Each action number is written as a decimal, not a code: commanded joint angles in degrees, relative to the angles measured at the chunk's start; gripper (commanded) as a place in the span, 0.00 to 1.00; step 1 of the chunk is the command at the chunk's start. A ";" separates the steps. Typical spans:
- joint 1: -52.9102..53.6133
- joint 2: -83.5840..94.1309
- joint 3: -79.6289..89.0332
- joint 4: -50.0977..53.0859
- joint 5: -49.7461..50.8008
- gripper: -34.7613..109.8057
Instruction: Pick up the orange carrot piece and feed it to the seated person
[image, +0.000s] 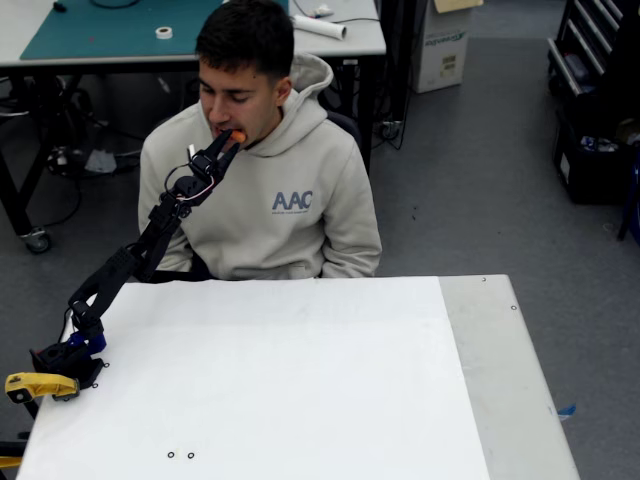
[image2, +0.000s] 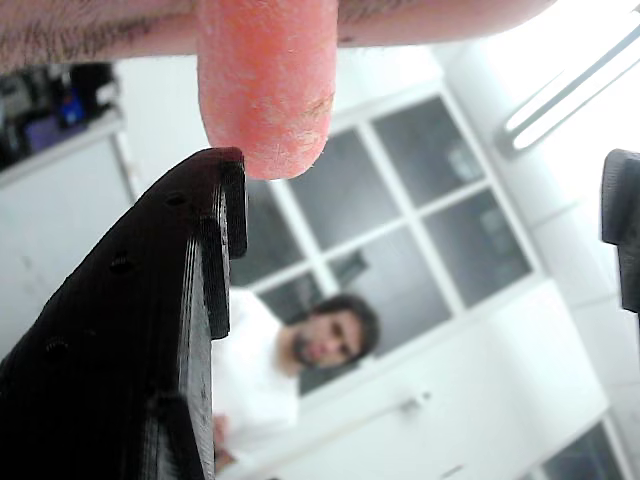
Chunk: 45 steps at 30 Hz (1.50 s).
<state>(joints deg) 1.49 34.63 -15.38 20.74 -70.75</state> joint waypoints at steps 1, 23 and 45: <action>4.66 3.78 -3.60 -1.67 -0.26 0.42; 8.70 2.99 -2.90 -0.97 0.44 0.30; 8.61 6.33 2.20 -0.79 0.62 0.22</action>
<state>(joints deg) 9.67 34.72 -14.41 20.74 -70.14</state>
